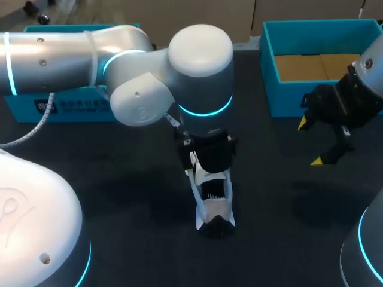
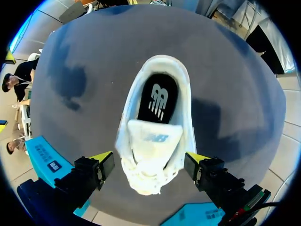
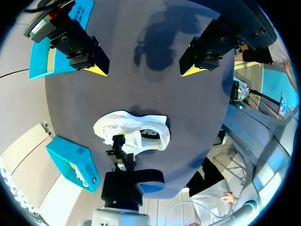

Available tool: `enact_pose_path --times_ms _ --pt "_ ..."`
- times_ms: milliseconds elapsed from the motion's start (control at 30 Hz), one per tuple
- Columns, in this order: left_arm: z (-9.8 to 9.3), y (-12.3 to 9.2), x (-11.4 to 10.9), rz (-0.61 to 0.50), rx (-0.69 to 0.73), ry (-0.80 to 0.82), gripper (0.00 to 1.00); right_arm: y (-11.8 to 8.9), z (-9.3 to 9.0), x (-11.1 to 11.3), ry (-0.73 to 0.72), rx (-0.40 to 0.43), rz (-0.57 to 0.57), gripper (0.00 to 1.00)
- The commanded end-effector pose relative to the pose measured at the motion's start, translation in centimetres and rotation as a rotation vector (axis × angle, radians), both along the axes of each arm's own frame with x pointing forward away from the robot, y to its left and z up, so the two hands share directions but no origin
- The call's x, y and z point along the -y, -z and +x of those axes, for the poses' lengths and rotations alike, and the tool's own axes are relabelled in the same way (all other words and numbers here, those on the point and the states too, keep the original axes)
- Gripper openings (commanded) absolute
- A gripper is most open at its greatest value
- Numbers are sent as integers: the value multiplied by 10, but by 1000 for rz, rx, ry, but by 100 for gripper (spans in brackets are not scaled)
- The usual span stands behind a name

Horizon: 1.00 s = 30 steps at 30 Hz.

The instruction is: Take the shoe out of the shoebox, open the shoe tongue, remove and reinsert the insole, then place the shoe into the shoebox

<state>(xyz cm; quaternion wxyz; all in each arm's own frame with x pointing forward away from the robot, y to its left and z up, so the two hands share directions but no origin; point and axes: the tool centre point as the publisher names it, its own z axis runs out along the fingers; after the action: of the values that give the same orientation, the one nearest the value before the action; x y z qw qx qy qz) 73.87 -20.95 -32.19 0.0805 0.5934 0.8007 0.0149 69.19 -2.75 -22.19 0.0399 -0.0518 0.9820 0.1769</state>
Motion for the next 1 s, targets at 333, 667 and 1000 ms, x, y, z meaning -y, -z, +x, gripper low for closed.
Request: enact_pose_path --times_ms 333,667,1000 --pt "20 -37 -8 10 22 66 100 1 1 -1 0 -1 -2 100" --pt "18 -39 -10 21 9 79 45 1 1 -1 0 -1 -2 100" --pt "8 -14 -7 23 -26 97 44 1 1 -1 0 -1 -2 100"
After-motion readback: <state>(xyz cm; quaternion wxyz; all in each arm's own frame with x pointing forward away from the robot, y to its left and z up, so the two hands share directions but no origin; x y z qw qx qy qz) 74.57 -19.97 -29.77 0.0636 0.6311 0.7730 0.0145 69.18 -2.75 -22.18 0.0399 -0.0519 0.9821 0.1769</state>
